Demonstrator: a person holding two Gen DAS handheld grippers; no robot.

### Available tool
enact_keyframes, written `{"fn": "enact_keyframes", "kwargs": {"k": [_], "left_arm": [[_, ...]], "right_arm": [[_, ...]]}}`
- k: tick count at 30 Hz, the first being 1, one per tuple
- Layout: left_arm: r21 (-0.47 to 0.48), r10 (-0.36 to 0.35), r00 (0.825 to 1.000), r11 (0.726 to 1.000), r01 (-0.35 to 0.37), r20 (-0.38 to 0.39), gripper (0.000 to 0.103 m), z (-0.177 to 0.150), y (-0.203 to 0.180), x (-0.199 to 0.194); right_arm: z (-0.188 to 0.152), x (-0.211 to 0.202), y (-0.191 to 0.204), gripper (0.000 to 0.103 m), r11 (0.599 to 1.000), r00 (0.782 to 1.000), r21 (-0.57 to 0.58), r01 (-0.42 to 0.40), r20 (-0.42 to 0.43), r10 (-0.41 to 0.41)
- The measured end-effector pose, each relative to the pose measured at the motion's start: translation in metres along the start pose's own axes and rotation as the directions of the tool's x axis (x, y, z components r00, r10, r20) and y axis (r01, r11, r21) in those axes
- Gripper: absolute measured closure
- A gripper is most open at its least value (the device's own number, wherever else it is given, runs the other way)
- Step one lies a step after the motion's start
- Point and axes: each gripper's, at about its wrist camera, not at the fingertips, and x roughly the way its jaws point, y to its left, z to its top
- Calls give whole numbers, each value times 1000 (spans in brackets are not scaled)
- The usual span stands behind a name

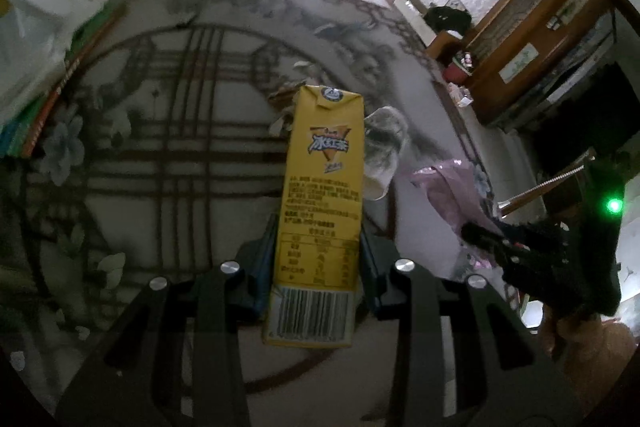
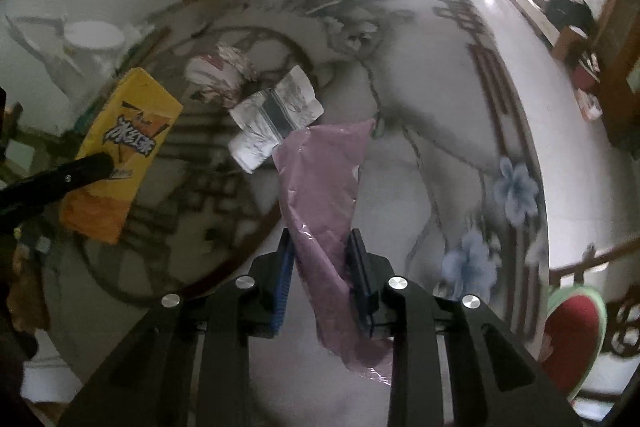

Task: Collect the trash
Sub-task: 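Carry the juice box and pink bag over the red bin and open both tools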

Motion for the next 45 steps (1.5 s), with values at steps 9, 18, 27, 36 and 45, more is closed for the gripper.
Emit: {"fn": "enact_keyframes", "kwargs": {"k": [9, 18, 27, 36, 45], "left_arm": [[76, -19, 996, 997, 13, 83, 68, -3, -27, -32], [142, -34, 990, 990, 14, 137, 68, -8, -55, -53], [189, -39, 988, 982, 10, 150, 68, -17, -80, -61], [215, -39, 987, 977, 5, 154, 68, -28, -119, -59], [223, -41, 987, 975, 5, 155, 68, -44, -169, -47]], "right_arm": [[-29, -60, 1, 77, 990, 990, 140, -9, 143, -11], [-47, -97, -13, 76, 977, 975, 210, -44, 221, -4], [-64, -116, -33, 76, 967, 966, 244, -70, 259, 4], [-84, -135, -64, 76, 961, 959, 259, -97, 284, 20], [-105, -150, -111, 76, 956, 957, 268, -118, 287, 38]]}}
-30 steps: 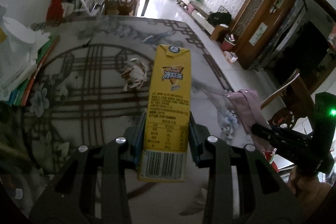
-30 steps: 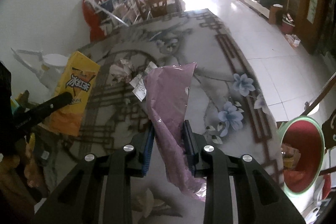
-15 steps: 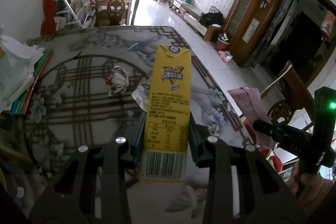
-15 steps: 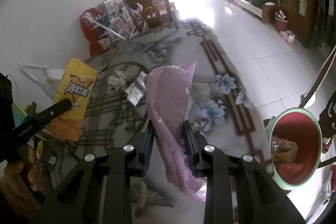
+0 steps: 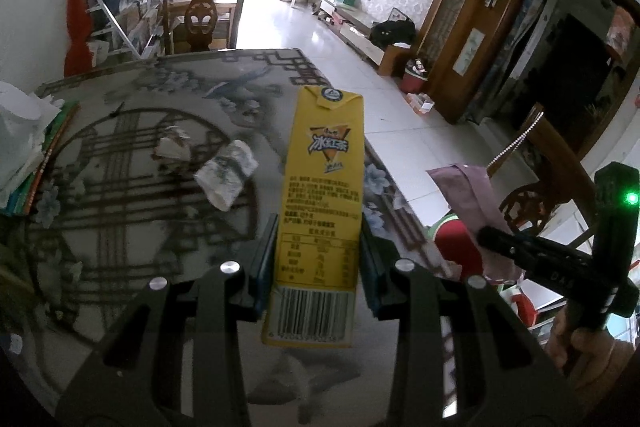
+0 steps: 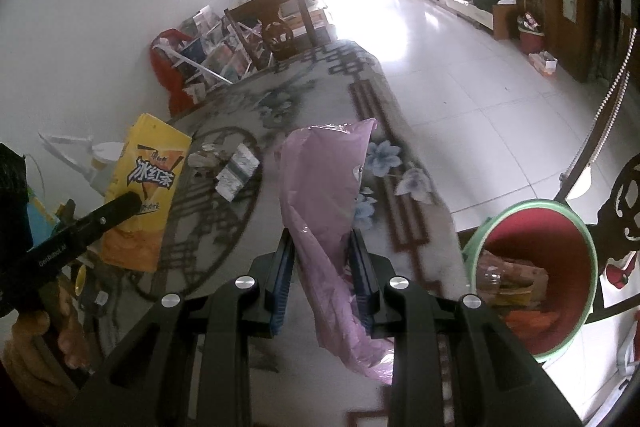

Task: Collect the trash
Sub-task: 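Carry the juice box and pink bag over the red bin and open both tools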

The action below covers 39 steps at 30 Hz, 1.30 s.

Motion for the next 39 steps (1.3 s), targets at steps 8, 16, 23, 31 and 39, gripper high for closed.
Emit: {"fn": "enact_keyframes", "kwargs": {"k": [8, 16, 23, 31, 39], "left_arm": [[7, 8, 1000, 1000, -8, 5, 68, -2, -47, 11], [25, 3, 1000, 1000, -3, -8, 68, -4, -84, 20], [75, -32, 999, 997, 34, -33, 68, 0, -120, 39], [118, -137, 983, 981, 152, -125, 68, -3, -169, 80], [155, -243, 928, 943, 294, -283, 68, -22, -222, 135]], "right_arm": [[2, -14, -36, 76, 1000, 1000, 5, -27, -6, 27], [0, -27, -71, 75, 998, 999, 44, -37, 3, 37], [-7, -46, -112, 75, 994, 1000, 110, -8, 25, 5], [-18, -70, -164, 75, 974, 997, 222, 43, 48, -55], [-29, -77, -211, 75, 933, 993, 348, 92, 34, -111]]}}
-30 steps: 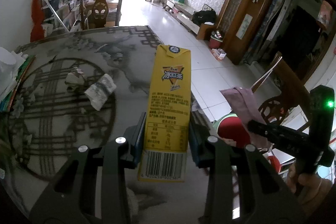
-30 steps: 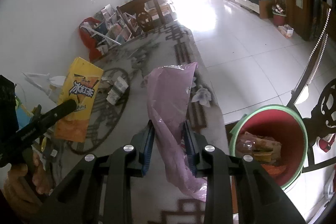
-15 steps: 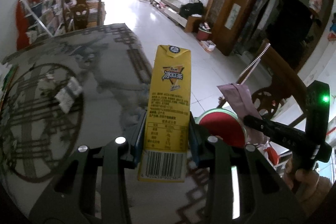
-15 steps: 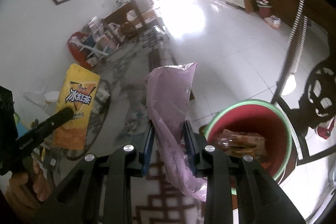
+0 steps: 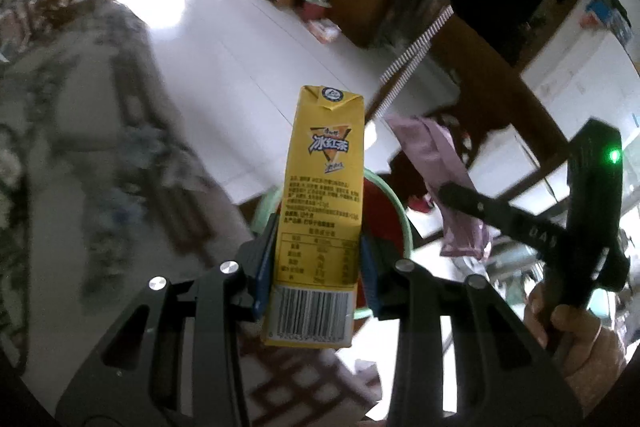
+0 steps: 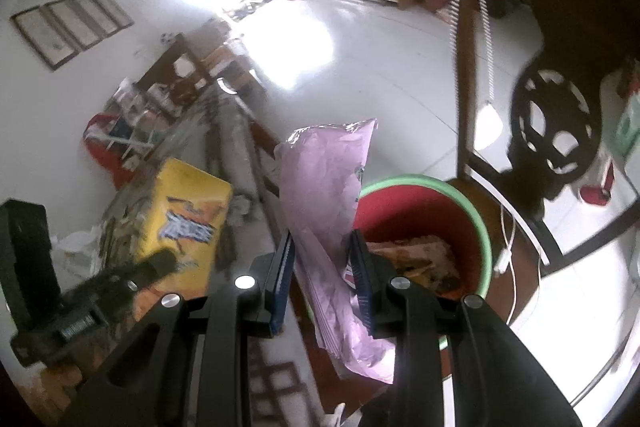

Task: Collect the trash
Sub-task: 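Carry the juice box and pink bag over the red bin and open both tools, then move both open tools back over the table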

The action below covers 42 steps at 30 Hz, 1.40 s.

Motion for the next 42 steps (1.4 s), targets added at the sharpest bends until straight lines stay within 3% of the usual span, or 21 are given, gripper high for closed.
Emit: {"fn": "enact_keyframes", "kwargs": {"k": [7, 8, 9, 10, 11, 16, 21, 30, 34, 42], "left_arm": [[27, -48, 993, 998, 51, -104, 67, 3, -17, 47], [32, -48, 993, 998, 51, -110, 58, 4, -18, 51], [34, -43, 993, 998, 46, -110, 51, 5, -18, 52], [31, -39, 994, 999, 43, -100, 40, 5, -17, 52], [24, -39, 995, 999, 41, -89, 38, 6, -14, 51], [1, -9, 997, 1000, 9, -70, 37, 8, 6, 37], [-42, 54, 999, 998, -54, -1, 36, 10, 41, 3], [-110, 129, 985, 987, -116, 117, 31, 4, 110, -66], [-126, 186, 971, 978, -167, 153, 27, -13, 152, -102], [-275, 342, 930, 915, -295, 138, 27, -67, 274, -173]], "right_arm": [[0, 4, -25, 74, 997, 999, 65, 35, -21, -34], [1, 6, -26, 72, 997, 999, 71, 40, -23, -38], [1, 7, -29, 57, 996, 999, 78, 45, -24, -43], [1, 9, -31, 48, 995, 999, 91, 48, -28, -46], [1, 10, -33, 41, 993, 998, 104, 52, -25, -50], [3, 19, -29, 41, 991, 998, 118, 64, -36, -60], [6, 34, -5, 39, 994, 998, 91, 56, -48, -52], [-4, 73, 83, 35, 1000, 996, -9, 16, -84, -17], [-17, 100, 142, 32, 998, 993, -63, -13, -118, 5], [-41, 190, 292, 28, 972, 973, -206, -110, -223, 63]]}}
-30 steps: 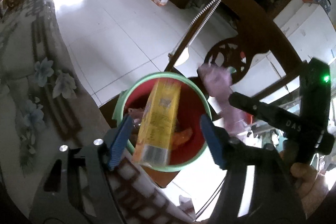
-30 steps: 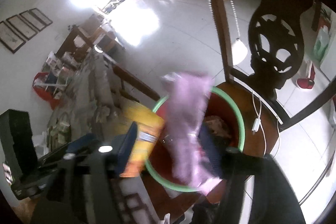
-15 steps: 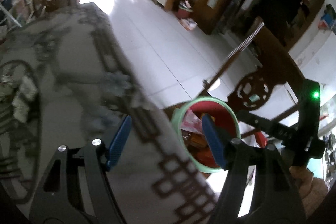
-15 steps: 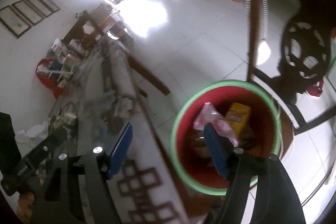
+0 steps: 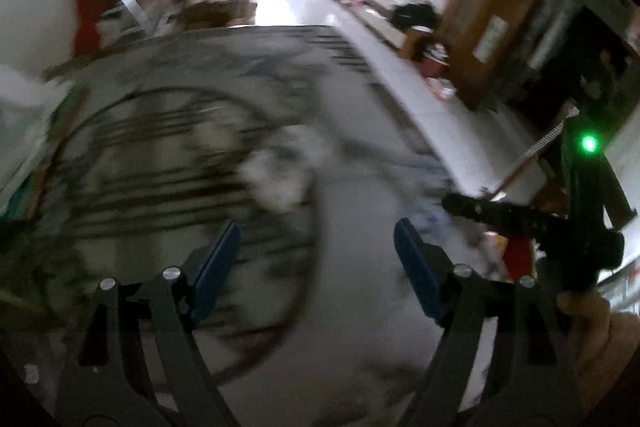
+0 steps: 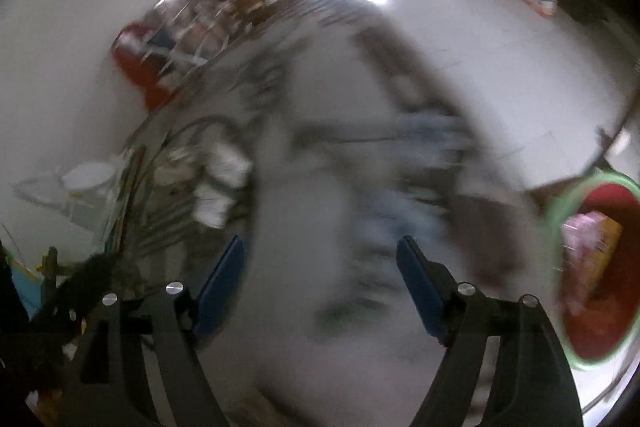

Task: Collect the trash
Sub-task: 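Move both open tools back over the table, then grasp crumpled paper with the left tool while the right tool grasps the patterned paper cup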

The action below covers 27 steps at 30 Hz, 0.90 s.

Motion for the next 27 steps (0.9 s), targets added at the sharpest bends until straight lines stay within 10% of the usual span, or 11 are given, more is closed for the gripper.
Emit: {"fn": "enact_keyframes", "kwargs": {"k": [10, 14, 27], "left_arm": [[-126, 73, 997, 990, -69, 25, 25, 6, 118, -21], [-166, 54, 998, 985, -49, 24, 24, 20, 133, -6], [-169, -35, 998, 985, 27, -47, 23, 74, 122, 98]], "right_arm": [[44, 132, 89, 25, 1000, 994, -10, 29, -103, -30], [45, 154, 96, 67, 998, 983, -44, 49, -173, -56], [18, 113, 81, 70, 997, 986, -71, 4, -164, -15]]}}
